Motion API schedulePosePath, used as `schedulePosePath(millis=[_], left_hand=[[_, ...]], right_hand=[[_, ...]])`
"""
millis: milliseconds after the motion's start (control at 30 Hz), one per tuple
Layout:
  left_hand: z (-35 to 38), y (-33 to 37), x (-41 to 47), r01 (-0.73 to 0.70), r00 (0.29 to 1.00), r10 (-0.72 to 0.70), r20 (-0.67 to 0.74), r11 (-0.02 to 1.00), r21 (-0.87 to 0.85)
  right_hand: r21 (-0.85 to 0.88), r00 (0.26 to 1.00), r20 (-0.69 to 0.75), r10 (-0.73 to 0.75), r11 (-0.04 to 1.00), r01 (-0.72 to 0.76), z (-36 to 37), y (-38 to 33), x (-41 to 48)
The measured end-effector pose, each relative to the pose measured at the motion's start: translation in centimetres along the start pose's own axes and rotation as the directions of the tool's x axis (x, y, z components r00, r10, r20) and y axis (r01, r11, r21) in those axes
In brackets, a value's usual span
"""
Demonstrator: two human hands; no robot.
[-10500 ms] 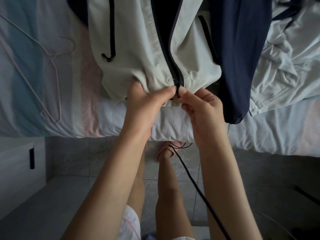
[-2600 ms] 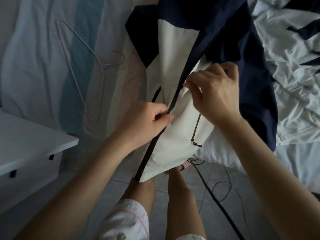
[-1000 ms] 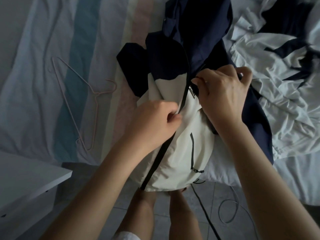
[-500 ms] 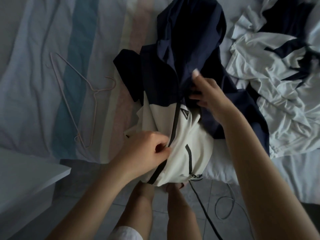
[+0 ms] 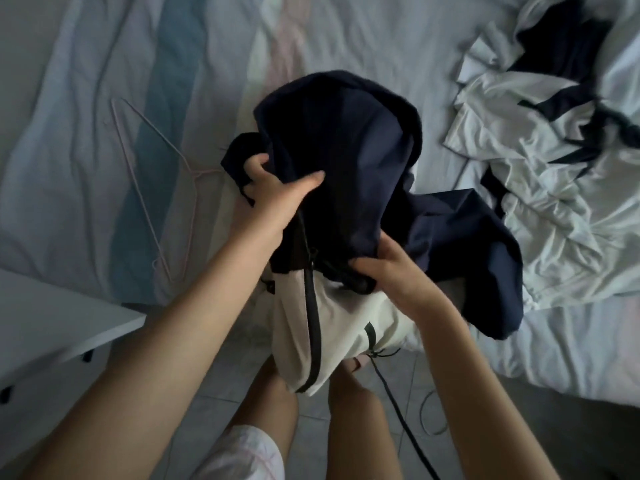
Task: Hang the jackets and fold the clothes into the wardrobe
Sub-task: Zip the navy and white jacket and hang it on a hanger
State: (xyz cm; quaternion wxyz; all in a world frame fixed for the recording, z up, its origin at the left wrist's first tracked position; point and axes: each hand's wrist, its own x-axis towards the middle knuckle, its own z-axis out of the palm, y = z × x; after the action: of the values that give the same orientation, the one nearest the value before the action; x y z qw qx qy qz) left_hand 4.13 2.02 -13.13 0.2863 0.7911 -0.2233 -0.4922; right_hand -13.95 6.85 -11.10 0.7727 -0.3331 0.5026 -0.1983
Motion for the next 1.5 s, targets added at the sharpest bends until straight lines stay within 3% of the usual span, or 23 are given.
schedulePosePath(millis=[67,133,200,267,334,400,501,567,634,667,734,834,868,934,968,1034,1135,1201,1301,1368,1502], left_hand=[[1.3,0.6,-0.7,0.061,0.997,-0.072,-0.041,0.974,-0.219],[1.5,1.6,-3.1,0.026,0.997,-0.045,-0.057,0.956,-0.291],[0.4,2.7,-7.1,-0.096,0.995,0.09,-0.033,0.95,-0.296],[-1.2,2.4,-10.1,-0.128,0.989,0.146,0.037,0.941,-0.312],[-3.5,2.4,-13.7,-0.005,0.99,0.056,0.126,0.926,-0.378],[-5.4,1.6,-14.9,0.167,0.976,-0.097,0.196,0.91,-0.38],[-7.4,4.2,-17.5,0.244,0.96,-0.178,0.217,0.911,-0.333],[-7.5,8.2,-18.7,0.152,0.975,-0.082,0.207,0.925,-0.349],[-7.7,15.4,-21.5,-0.081,0.975,0.156,0.156,0.912,-0.403],[-7.9,18.4,-22.7,-0.194,0.959,0.263,0.104,0.88,-0.433],[-9.2,26.3,-26.7,-0.495,0.828,0.561,-0.014,0.718,-0.49],[-11.8,32.7,-30.4,-0.71,0.632,0.76,-0.15,0.491,-0.504],[-12.6,34.2,-30.9,-0.728,0.623,0.762,-0.176,0.483,-0.487],[-13.5,36.0,-30.7,-0.743,0.636,0.748,-0.191,0.525,-0.415],[-13.7,36.2,-30.3,-0.704,0.68,0.713,-0.171,0.57,-0.424],[-14.0,36.8,-30.2,-0.643,0.721,0.686,-0.095,0.612,-0.46],[-14.8,38.2,-30.8,-0.746,0.617,0.783,-0.085,0.547,-0.38],[-15.1,39.2,-31.5,-0.732,0.575,0.815,-0.074,0.471,-0.493],[-15.4,40.0,-31.6,-0.681,0.493,0.87,0.025,0.404,-0.611],[-15.8,39.9,-30.5,-0.693,0.445,0.884,0.142,0.441,-0.57],[-16.6,39.4,-28.3,-0.531,0.327,0.876,0.353,0.48,-0.698]], right_hand=[[-0.103,0.998,0.011,0.069,0.992,-0.068,-0.7,-0.3,-2.3],[-0.141,0.99,-0.088,0.105,0.983,-0.117,-1.1,-1.0,-4.7],[-0.045,0.957,-0.277,0.081,0.994,-0.097,-1.7,-2.0,-7.2],[0.129,0.87,-0.484,0.098,0.991,-0.04,-2.5,-1.8,-8.4],[0.238,0.761,-0.633,0.145,0.971,0.013,-3.5,-2.7,-11.5],[0.207,0.682,-0.71,0.175,0.978,-0.035,-4.5,-2.6,-13.3],[0.217,0.677,-0.716,0.17,0.976,-0.017,-5.0,-5.8,-17.2],[0.112,0.709,-0.704,0.053,0.993,0.037,-5.2,-9.6,-18.3],[-0.1,0.697,-0.687,-0.205,0.977,0.189,-5.0,-16.7,-20.6],[-0.238,0.652,-0.673,-0.349,0.937,0.256,-4.6,-19.9,-21.8],[-0.463,0.491,-0.559,-0.668,0.743,0.484,-3.5,-28.2,-26.4],[-0.539,0.245,-0.482,-0.841,0.505,0.674,-3.2,-34.8,-31.0],[-0.508,0.229,-0.534,-0.814,0.525,0.683,-3.7,-36.1,-31.6],[-0.459,0.29,-0.623,-0.727,0.64,0.617,-4.7,-37.5,-31.3],[-0.44,0.342,-0.653,-0.676,0.706,0.555,-5.1,-37.5,-30.9],[-0.455,0.374,-0.649,-0.662,0.732,0.507,-4.9,-37.7,-30.5],[-0.467,0.365,-0.591,-0.719,0.675,0.572,-2.6,-39.4,-31.0],[-0.405,0.382,-0.556,-0.738,0.642,0.651,-1.6,-40.7,-31.4],[-0.409,0.555,-0.44,-0.706,0.708,0.576,-0.7,-41.8,-31.5],[-0.424,0.611,-0.429,-0.665,0.746,0.514,0.3,-42.1,-30.8],[-0.284,0.55,-0.557,-0.623,0.764,0.578,2.2,-43.1,-29.8]])
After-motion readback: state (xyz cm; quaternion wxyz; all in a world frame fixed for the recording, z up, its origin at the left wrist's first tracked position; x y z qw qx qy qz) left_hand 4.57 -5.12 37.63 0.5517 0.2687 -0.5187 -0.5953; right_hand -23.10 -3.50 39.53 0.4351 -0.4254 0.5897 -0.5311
